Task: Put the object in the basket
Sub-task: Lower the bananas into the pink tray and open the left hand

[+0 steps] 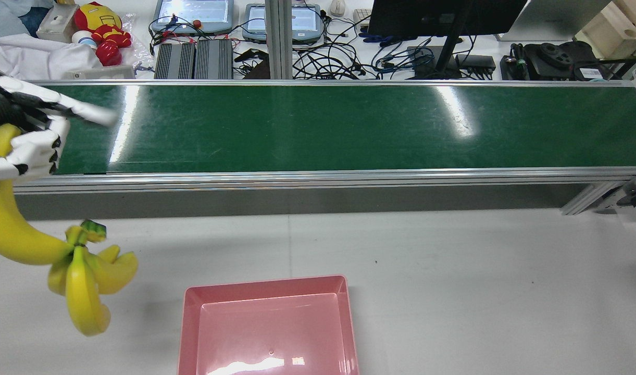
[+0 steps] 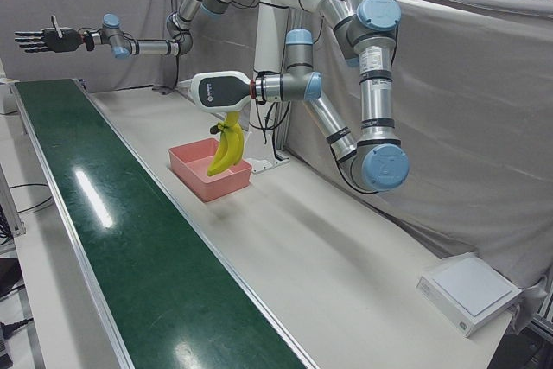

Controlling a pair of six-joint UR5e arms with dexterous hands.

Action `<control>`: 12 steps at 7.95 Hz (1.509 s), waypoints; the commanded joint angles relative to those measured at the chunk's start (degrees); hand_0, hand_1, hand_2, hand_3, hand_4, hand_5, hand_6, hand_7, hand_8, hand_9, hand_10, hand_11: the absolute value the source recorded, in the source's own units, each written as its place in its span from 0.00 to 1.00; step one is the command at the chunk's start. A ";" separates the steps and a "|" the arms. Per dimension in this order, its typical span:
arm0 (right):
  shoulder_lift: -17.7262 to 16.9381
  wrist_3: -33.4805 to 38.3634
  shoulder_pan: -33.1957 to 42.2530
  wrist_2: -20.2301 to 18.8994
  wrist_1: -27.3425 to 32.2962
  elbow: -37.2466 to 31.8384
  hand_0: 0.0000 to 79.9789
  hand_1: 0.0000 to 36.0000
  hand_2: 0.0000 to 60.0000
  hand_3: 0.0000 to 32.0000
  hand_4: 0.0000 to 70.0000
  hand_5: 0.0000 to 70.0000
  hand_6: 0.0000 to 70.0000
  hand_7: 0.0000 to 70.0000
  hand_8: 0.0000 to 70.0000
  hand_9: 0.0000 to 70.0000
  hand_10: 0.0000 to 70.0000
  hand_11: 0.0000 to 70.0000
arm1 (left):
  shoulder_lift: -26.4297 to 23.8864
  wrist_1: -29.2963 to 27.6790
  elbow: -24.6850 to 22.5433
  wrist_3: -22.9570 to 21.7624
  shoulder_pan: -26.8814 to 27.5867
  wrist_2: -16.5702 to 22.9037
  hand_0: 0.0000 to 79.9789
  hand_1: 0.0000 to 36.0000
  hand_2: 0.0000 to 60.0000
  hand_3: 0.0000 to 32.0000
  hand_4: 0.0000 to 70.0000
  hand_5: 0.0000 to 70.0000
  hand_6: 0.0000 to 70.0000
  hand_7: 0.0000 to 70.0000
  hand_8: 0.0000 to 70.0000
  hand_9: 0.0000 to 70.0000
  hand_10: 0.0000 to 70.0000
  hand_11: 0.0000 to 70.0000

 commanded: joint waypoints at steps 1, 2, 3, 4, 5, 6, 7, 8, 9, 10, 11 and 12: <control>0.00 0.00 0.00 0.00 0.00 0.06 0.00 0.00 0.00 0.00 0.00 0.00 0.00 0.00 0.00 0.00 0.00 0.00 | -0.46 2.10 -0.56 1.78 19.29 -10.68 0.78 1.00 1.00 0.00 0.68 1.00 1.00 1.00 1.00 1.00 0.84 1.00; 0.00 0.00 0.00 0.00 0.00 -0.03 0.00 0.00 0.00 0.00 0.00 0.00 0.00 0.00 0.00 0.00 0.00 0.00 | -1.07 2.36 -0.56 2.31 21.43 -11.57 0.79 1.00 1.00 0.00 0.71 1.00 1.00 1.00 1.00 1.00 0.84 1.00; 0.00 0.00 0.00 0.00 0.00 -0.03 0.00 0.00 0.00 0.00 0.00 0.00 0.00 0.00 0.00 0.00 0.00 0.00 | -1.60 2.71 -0.56 2.41 23.11 -11.75 0.82 1.00 1.00 0.00 0.70 1.00 1.00 1.00 1.00 1.00 0.84 1.00; 0.00 -0.09 0.00 0.00 0.00 -0.03 0.00 0.00 0.00 0.00 0.00 0.00 0.00 0.00 0.00 0.00 0.00 0.00 | -1.78 2.97 -0.56 2.58 24.78 -13.50 0.80 1.00 1.00 0.00 0.68 1.00 1.00 1.00 1.00 1.00 0.84 1.00; 0.00 0.00 0.00 0.00 0.00 -0.03 0.00 0.00 0.00 0.00 0.00 0.00 0.00 0.00 0.00 0.00 0.00 0.00 | -1.86 3.32 -0.48 3.63 26.97 -15.25 0.78 1.00 1.00 0.00 0.69 1.00 1.00 1.00 1.00 1.00 0.83 1.00; 0.00 0.00 0.09 0.00 0.00 0.06 0.00 0.00 0.00 0.00 0.00 0.00 0.00 0.00 0.00 0.00 0.00 0.00 | -1.86 3.42 -0.39 4.07 29.51 -17.18 0.75 0.99 1.00 0.00 0.70 1.00 1.00 1.00 1.00 1.00 0.81 1.00; 0.00 0.00 0.00 0.00 0.00 -0.03 0.00 0.00 0.00 0.00 0.00 0.00 0.00 0.00 0.00 0.00 0.00 0.00 | -1.78 3.42 -0.13 4.08 31.37 -18.77 0.74 0.89 1.00 0.00 0.68 1.00 1.00 1.00 1.00 1.00 0.78 1.00; 0.00 0.00 0.00 0.00 0.00 -0.03 0.00 0.00 0.00 0.00 0.00 0.00 0.00 0.00 0.00 0.00 0.00 0.00 | -1.43 3.42 0.05 4.08 32.34 -20.09 0.71 0.64 1.00 0.00 0.64 1.00 1.00 1.00 1.00 1.00 0.71 1.00; 0.00 0.00 0.00 0.00 0.00 -0.03 0.00 0.00 0.00 0.00 0.00 0.00 0.00 0.00 0.00 0.00 0.00 0.00 | -1.34 3.50 0.05 4.77 32.44 -20.28 0.67 0.42 0.69 0.00 0.58 1.00 0.99 1.00 0.99 1.00 0.60 0.85; 0.00 0.00 0.00 0.00 0.00 -0.03 0.00 0.00 0.00 0.00 0.00 0.00 0.00 0.00 0.00 0.00 0.00 0.00 | -1.25 4.20 0.05 5.39 32.44 -20.28 0.62 0.21 0.32 0.00 0.53 1.00 0.83 1.00 0.86 0.98 0.49 0.70; 0.00 0.00 0.00 0.00 0.00 -0.03 0.00 0.00 0.00 0.00 0.00 0.00 0.00 0.00 0.00 0.00 0.00 0.00 | -1.16 4.21 -0.03 5.57 32.09 -20.28 0.59 0.11 0.20 0.00 0.46 0.98 0.65 0.85 0.74 0.83 0.39 0.57; 0.00 0.00 0.00 0.00 0.00 -0.03 0.00 0.00 0.00 0.00 0.00 0.00 0.00 0.00 0.00 0.00 0.00 0.00 | -1.07 4.21 -0.47 5.57 31.57 -20.11 0.55 0.06 0.12 0.00 0.38 0.66 0.44 0.65 0.61 0.67 0.29 0.41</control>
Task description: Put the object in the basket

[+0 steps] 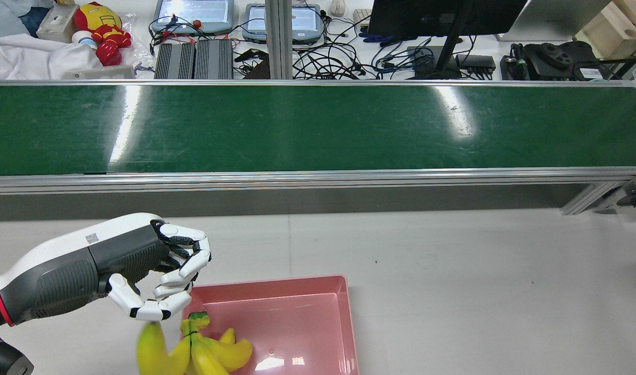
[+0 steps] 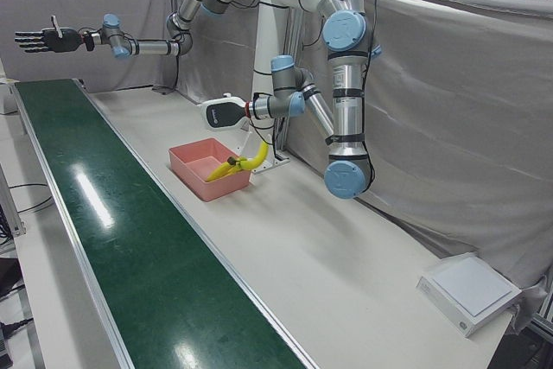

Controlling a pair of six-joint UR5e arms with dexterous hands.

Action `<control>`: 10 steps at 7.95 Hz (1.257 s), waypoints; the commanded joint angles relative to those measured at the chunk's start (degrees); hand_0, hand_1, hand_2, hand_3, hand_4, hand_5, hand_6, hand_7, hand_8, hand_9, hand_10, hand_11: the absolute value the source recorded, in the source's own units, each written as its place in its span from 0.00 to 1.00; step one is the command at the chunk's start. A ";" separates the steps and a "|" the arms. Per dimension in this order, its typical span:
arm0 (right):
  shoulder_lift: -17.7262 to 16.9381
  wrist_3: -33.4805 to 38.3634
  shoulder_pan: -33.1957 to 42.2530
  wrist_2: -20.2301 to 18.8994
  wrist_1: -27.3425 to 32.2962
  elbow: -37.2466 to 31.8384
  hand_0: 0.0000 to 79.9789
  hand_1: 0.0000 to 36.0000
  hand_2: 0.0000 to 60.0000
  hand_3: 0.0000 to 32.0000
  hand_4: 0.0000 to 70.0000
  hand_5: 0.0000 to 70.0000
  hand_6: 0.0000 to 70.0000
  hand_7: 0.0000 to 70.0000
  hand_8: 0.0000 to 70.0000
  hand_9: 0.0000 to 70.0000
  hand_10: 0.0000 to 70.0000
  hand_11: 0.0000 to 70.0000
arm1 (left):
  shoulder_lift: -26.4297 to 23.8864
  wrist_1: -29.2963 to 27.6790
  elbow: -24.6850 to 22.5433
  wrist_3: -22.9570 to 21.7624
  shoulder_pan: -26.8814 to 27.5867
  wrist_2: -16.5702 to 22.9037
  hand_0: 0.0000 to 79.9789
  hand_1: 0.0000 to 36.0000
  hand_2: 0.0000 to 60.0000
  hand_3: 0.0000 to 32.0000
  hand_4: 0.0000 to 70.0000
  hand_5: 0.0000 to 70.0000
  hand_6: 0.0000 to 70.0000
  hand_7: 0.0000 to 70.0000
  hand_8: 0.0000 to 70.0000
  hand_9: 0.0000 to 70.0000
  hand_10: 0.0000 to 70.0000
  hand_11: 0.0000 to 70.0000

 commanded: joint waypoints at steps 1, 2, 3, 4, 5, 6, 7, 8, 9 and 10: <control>0.00 0.00 0.00 0.00 0.00 0.00 0.00 0.00 0.00 0.00 0.00 0.00 0.00 0.00 0.00 0.00 0.00 0.00 | 0.20 0.21 -1.18 0.29 -1.42 0.31 0.49 0.02 0.06 0.00 0.24 0.46 0.23 0.43 0.46 0.47 0.18 0.25; 0.00 0.00 0.00 0.00 0.00 0.00 0.00 0.00 0.00 0.00 0.00 0.00 0.00 0.00 0.00 0.00 0.00 0.00 | 1.50 0.30 -1.44 0.28 -1.95 0.40 0.49 0.01 0.00 0.00 0.10 0.36 0.12 0.27 0.34 0.31 0.10 0.15; 0.00 0.00 0.00 0.00 0.00 0.09 0.00 0.00 0.00 0.00 0.00 0.00 0.00 0.00 0.00 0.00 0.00 0.00 | 2.21 0.47 -1.79 0.28 -3.35 0.49 0.50 0.05 0.00 0.07 0.00 0.31 0.06 0.18 0.28 0.24 0.08 0.12; 0.00 0.00 0.00 0.00 0.00 0.09 0.00 0.00 0.00 0.00 0.00 0.00 0.00 0.00 0.00 0.00 0.00 0.00 | 3.96 1.34 -4.15 0.28 -3.97 0.49 0.50 0.09 0.00 0.24 0.00 0.24 0.04 0.15 0.25 0.21 0.06 0.09; 0.00 0.00 0.00 0.00 0.00 0.09 0.00 0.00 0.00 0.00 0.00 0.00 0.00 0.00 0.00 0.00 0.00 0.00 | 6.58 1.53 -6.43 0.20 -4.76 0.41 0.49 0.07 0.00 0.34 0.00 0.16 0.03 0.14 0.22 0.19 0.04 0.07; 0.00 0.00 0.00 0.00 0.00 0.09 0.00 0.00 0.00 0.00 0.00 0.00 0.00 0.00 0.00 0.00 0.00 0.00 | 7.48 1.53 -7.76 0.20 -5.55 0.41 0.41 0.02 0.00 0.45 0.00 0.12 0.03 0.13 0.20 0.17 0.03 0.05; 0.00 0.00 0.00 0.00 0.00 0.00 0.00 0.00 0.00 0.00 0.00 0.00 0.00 0.00 0.00 0.00 0.00 0.00 | 7.58 1.44 -8.82 0.20 -5.82 0.23 0.39 0.01 0.00 0.40 0.00 0.16 0.02 0.13 0.21 0.18 0.03 0.05; 0.00 0.00 0.00 0.00 0.00 0.00 0.00 0.00 0.00 0.00 0.00 0.00 0.00 0.00 0.00 0.00 0.00 0.00 | 7.58 0.92 -8.83 0.11 -6.70 -0.12 0.45 0.06 0.02 0.29 0.00 0.20 0.02 0.13 0.22 0.19 0.05 0.07; 0.00 0.00 0.00 0.00 0.00 0.00 0.00 0.00 0.00 0.00 0.00 0.00 0.00 0.00 0.00 0.00 0.00 0.00 | 7.49 -0.65 -8.74 0.11 -7.49 -0.38 0.45 0.08 0.07 0.24 0.00 0.24 0.03 0.13 0.22 0.19 0.05 0.08; 0.00 0.00 0.00 0.00 0.00 0.00 0.00 0.00 0.00 0.00 0.00 0.00 0.00 0.00 0.00 0.00 0.00 0.00 | 7.49 -1.97 -8.74 -0.24 -9.32 -3.08 0.43 0.09 0.15 0.03 0.02 0.38 0.07 0.20 0.24 0.24 0.10 0.15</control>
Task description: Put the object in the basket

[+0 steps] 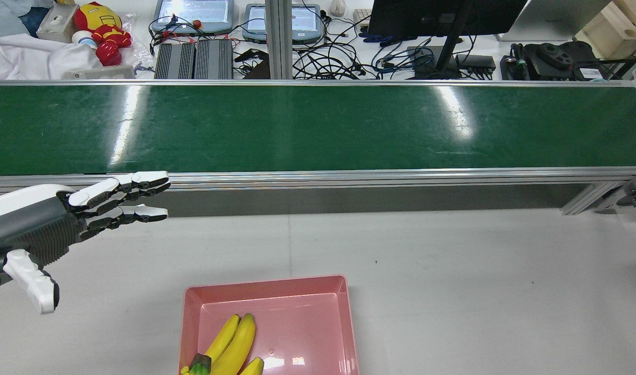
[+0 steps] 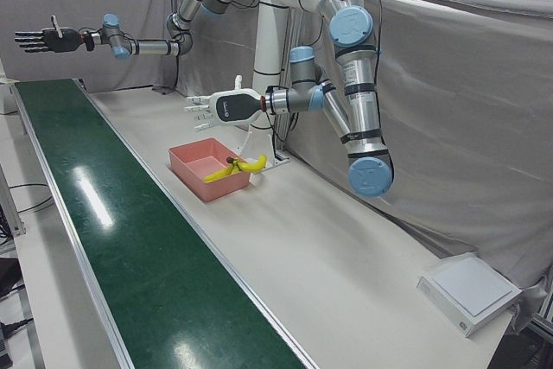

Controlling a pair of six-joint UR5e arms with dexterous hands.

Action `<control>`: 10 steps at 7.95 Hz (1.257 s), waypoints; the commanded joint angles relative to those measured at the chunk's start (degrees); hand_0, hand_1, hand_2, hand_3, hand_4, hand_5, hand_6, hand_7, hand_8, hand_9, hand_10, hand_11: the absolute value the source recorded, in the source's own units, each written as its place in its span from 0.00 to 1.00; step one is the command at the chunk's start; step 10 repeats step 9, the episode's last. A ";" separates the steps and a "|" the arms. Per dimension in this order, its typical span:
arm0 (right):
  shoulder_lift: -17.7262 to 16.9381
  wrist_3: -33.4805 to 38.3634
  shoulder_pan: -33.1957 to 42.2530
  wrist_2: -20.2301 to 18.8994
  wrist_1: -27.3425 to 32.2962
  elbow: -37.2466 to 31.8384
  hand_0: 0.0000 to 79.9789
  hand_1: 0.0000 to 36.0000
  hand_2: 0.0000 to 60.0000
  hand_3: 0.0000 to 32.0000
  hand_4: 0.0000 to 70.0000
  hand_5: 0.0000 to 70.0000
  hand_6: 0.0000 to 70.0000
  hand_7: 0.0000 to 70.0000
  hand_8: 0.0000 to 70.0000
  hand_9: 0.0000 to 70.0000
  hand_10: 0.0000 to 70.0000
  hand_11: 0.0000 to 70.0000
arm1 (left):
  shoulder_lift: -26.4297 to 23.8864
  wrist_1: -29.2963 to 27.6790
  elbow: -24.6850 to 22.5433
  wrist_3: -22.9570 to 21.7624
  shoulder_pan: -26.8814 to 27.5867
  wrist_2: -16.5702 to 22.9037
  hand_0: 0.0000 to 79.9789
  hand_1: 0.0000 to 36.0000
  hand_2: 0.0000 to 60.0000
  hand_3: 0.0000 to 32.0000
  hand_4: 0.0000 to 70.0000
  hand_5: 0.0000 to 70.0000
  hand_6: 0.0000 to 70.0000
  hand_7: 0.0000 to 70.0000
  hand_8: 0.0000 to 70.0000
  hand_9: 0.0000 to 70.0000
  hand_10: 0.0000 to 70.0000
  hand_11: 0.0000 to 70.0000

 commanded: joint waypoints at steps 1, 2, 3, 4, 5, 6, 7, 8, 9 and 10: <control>0.00 0.00 0.00 0.00 0.00 -0.01 0.00 0.00 0.00 0.00 0.00 0.00 0.00 0.00 0.00 0.00 0.00 0.00 | 0.13 -2.64 -0.15 -0.64 -3.27 -7.43 0.27 0.06 0.33 0.00 0.06 0.84 0.20 0.49 0.38 0.49 0.31 0.45; 0.00 0.00 0.00 0.00 0.00 0.08 0.00 0.00 0.00 0.00 0.00 0.00 0.00 0.00 0.00 0.00 0.00 0.00 | 1.00 -2.55 -0.15 -0.73 -3.53 -12.26 0.00 0.00 0.55 0.00 0.11 1.00 0.35 0.75 0.52 0.69 0.46 0.65; 0.00 0.00 0.00 0.00 0.00 0.16 0.00 0.00 0.00 0.00 0.00 0.00 0.00 0.00 0.00 0.00 0.00 0.00 | 2.57 -2.81 -0.06 -0.73 -3.97 -16.32 0.00 0.00 0.61 0.00 0.17 1.00 0.42 0.82 0.55 0.73 0.49 0.68; 0.00 0.00 0.08 0.00 0.00 0.16 0.00 0.00 0.00 0.00 0.00 0.00 0.00 0.00 0.00 0.00 0.00 0.00 | 3.02 -3.42 0.46 -0.73 -4.50 -20.10 0.00 0.00 0.60 0.00 0.21 1.00 0.44 0.83 0.55 0.72 0.47 0.66; 0.00 0.00 0.09 0.00 0.00 0.16 0.00 0.00 0.00 0.00 0.00 0.00 0.00 0.00 0.00 0.00 0.00 0.00 | 3.03 -4.13 0.81 -0.64 -4.94 -21.79 0.00 0.00 0.56 0.00 0.23 1.00 0.45 0.82 0.56 0.70 0.46 0.64; 0.00 0.00 0.09 0.00 0.00 0.16 0.00 0.00 0.00 0.00 0.00 0.00 0.00 0.00 0.00 0.00 0.00 0.00 | 3.11 -5.44 1.86 -0.73 -6.34 -22.33 0.00 0.00 0.54 0.00 0.23 1.00 0.44 0.80 0.54 0.67 0.42 0.59; 0.00 0.00 0.00 0.00 0.00 0.08 0.00 0.00 0.00 0.00 0.00 0.00 0.00 0.00 0.00 0.00 0.00 0.00 | 3.11 -6.06 2.48 -0.73 -7.65 -22.33 0.00 0.00 0.51 0.00 0.22 1.00 0.37 0.70 0.48 0.59 0.36 0.51; 0.00 0.00 0.00 0.00 0.00 0.08 0.00 0.00 0.00 0.00 0.00 0.00 0.00 0.00 0.00 0.00 0.00 0.00 | 3.38 -6.68 2.57 -0.73 -7.84 -22.42 0.00 0.00 0.40 0.00 0.12 0.56 0.18 0.39 0.33 0.35 0.18 0.25; 0.00 0.00 0.00 0.00 0.00 0.16 0.00 0.00 0.00 0.00 0.00 0.00 0.00 0.00 0.00 0.00 0.00 0.00 | 5.55 -9.03 2.75 -0.73 -7.84 -22.42 0.00 0.00 0.29 0.01 0.05 0.28 0.07 0.17 0.22 0.20 0.05 0.07; 0.00 0.00 0.00 0.00 0.00 0.16 0.00 0.00 0.00 0.00 0.00 0.00 0.00 0.00 0.00 0.00 0.00 0.00 | 5.55 -9.03 2.75 -0.73 -7.84 -22.42 0.00 0.00 0.29 0.01 0.05 0.28 0.07 0.17 0.22 0.20 0.05 0.07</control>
